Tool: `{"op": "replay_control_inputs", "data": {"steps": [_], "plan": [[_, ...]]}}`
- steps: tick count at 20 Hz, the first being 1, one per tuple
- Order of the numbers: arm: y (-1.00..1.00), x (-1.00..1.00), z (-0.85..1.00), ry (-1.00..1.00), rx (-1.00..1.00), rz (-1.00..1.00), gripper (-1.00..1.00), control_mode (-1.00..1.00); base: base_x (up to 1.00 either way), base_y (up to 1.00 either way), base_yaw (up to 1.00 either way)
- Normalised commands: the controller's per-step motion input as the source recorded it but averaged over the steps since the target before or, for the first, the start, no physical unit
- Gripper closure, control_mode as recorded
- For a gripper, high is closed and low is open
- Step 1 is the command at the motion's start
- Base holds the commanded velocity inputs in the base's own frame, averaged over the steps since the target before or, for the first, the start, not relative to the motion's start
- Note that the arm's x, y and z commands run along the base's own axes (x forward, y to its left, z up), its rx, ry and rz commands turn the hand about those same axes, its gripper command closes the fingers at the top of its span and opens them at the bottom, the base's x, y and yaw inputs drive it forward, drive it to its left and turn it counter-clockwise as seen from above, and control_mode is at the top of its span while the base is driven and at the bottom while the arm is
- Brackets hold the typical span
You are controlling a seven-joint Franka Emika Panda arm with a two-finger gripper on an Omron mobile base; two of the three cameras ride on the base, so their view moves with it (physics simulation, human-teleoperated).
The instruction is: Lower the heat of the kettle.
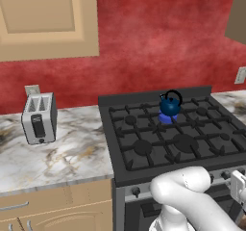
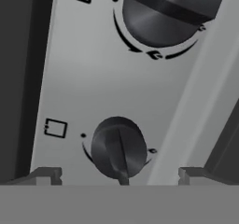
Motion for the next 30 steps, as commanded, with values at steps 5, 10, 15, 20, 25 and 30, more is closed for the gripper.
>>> {"op": "replay_control_inputs", "data": {"steps": [5,10,15,20,25,30], "plan": [[-0.11,0.0,0.0,0.0,0.0,0.0,-1.0,-1.0,0.0,0.0,0.0],[0.0,0.05,0.0,0.0,0.0,0.0,1.0,-1.0,0.0,0.0,0.0],[0.0,0.1,0.0,-0.01,0.0,0.0,1.0,-1.0,0.0,0.0,0.0],[0.0,0.1,0.0,-0.06,0.0,0.0,1.0,-1.0,0.0,0.0,0.0],[0.0,0.05,0.0,-0.05,0.0,0.0,1.0,-1.0,0.0,0.0,0.0],[-0.01,-0.01,0.0,-0.02,0.02,0.0,1.0,-1.0,0.0,0.0,0.0]]}}
